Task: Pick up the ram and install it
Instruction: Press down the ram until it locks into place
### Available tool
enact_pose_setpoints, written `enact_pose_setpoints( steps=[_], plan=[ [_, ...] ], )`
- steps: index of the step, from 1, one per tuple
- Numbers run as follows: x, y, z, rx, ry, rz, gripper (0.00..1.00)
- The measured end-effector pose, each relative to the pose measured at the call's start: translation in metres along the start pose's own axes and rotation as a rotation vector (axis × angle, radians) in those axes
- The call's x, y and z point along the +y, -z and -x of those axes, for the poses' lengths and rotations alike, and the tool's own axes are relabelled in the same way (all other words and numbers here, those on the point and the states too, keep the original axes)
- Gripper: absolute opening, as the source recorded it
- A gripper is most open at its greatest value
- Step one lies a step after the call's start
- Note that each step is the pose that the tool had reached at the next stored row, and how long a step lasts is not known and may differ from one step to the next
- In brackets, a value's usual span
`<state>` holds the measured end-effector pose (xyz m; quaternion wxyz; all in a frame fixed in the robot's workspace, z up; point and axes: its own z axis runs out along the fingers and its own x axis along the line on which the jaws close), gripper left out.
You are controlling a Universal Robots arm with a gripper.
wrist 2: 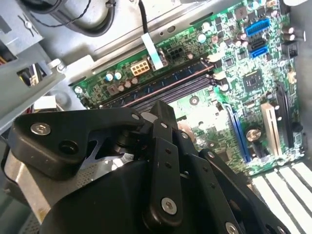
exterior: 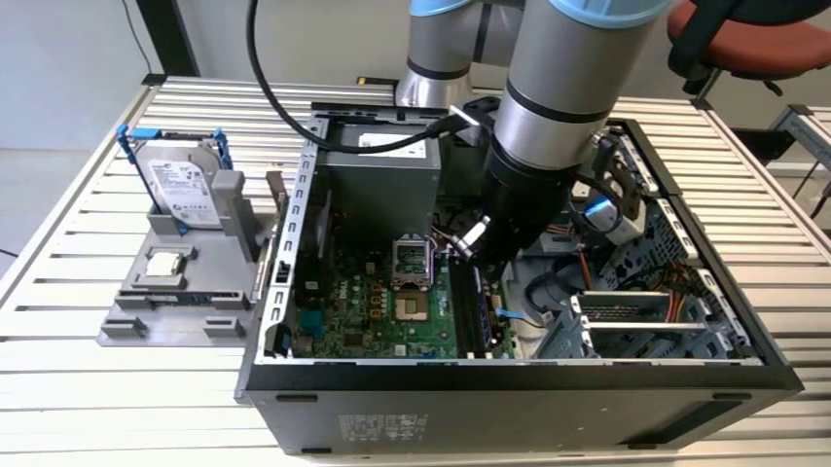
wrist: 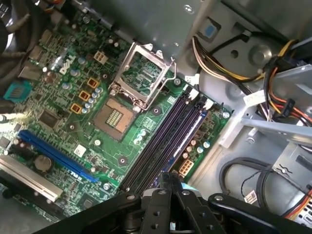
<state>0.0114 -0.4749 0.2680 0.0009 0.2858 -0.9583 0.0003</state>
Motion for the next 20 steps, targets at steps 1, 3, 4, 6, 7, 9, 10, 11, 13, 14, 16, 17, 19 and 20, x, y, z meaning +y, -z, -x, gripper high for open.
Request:
enact_pose_setpoints(
  steps=[1, 3, 4, 6, 7, 9, 10, 11, 13, 14, 16, 17, 19, 20],
  plan=[
    [0.0, 0.0, 0.0001, 0.0, 0.012, 0.0, 0.0],
    [0.0, 0.0, 0.0002, 0.0, 0.035, -0.0001, 0.0],
    [0.0, 0.0, 0.0002, 0.0, 0.046, -0.0001, 0.0],
    [0.0001, 0.0, 0.0002, -0.0007, 0.073, 0.0008, 0.0],
    [0.0001, 0.0, 0.0003, -0.002, 0.085, 0.0026, 0.0],
    [0.0001, 0.0, 0.0003, -0.007, 0.108, 0.0097, 0.0],
    [0.0001, 0.0, 0.0002, -0.0095, 0.12, 0.0131, 0.0],
    [0.0001, 0.0, 0.0003, -0.0119, 0.131, 0.0165, 0.0],
    [0.0001, 0.0, 0.0002, -0.0169, 0.153, 0.0235, 0.0],
    [0.0001, 0.0, 0.0002, -0.0185, 0.165, 0.0257, 0.0],
    [0.0001, 0.0, 0.0002, -0.0209, 0.185, 0.0284, 0.0],
    [0.0001, -0.0001, 0.0002, -0.0221, 0.196, 0.0298, 0.0],
    [0.0001, -0.0001, 0.0003, -0.0235, 0.221, 0.032, 0.0],
    [0.0001, -0.0001, 0.0004, -0.0235, 0.232, 0.0323, 0.0]
  ],
)
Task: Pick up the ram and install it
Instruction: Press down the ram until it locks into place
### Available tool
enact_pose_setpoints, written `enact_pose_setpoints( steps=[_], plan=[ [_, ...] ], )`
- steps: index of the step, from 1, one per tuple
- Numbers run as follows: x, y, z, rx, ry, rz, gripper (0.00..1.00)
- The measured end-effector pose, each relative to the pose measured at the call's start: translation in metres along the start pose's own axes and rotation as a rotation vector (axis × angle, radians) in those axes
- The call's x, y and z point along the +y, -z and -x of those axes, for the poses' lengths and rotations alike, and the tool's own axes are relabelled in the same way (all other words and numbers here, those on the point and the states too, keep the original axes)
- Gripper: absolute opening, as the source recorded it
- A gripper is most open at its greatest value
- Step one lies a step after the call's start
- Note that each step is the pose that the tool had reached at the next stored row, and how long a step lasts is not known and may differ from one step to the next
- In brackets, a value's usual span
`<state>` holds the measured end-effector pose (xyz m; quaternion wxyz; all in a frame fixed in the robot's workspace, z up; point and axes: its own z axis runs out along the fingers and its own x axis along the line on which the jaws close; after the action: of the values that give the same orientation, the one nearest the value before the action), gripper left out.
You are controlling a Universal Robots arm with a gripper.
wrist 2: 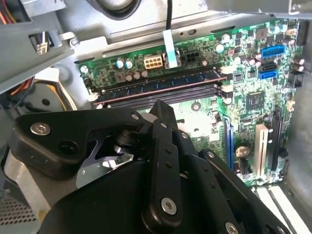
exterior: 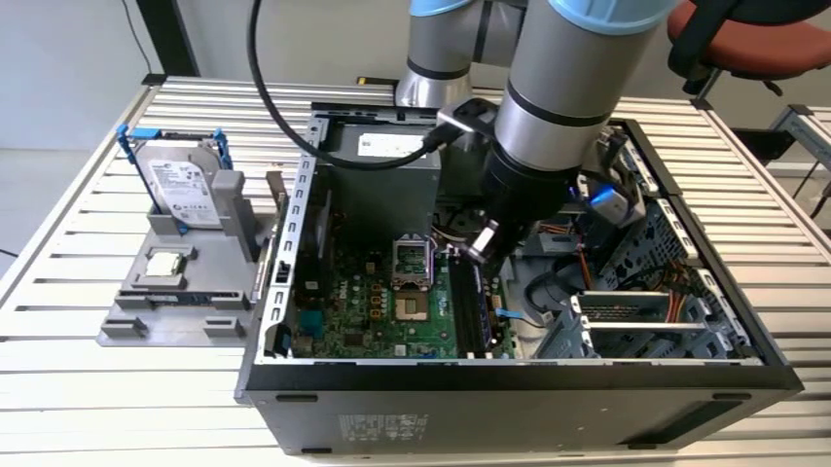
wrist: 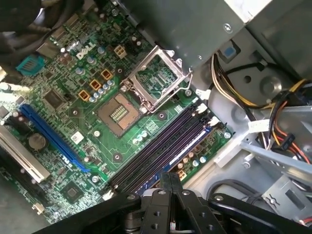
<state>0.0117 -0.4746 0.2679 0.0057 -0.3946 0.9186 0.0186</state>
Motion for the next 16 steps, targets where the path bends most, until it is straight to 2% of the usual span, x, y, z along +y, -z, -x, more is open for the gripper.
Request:
enact_pose_setpoints(
  steps=[11, 16],
  plan=[
    [-0.0023, 0.0001, 0.0021, 0.0035, 0.118, 0.0035, 0.0],
    [-0.0024, 0.0, 0.0021, 0.0061, 0.203, 0.0057, 0.0]
  ],
)
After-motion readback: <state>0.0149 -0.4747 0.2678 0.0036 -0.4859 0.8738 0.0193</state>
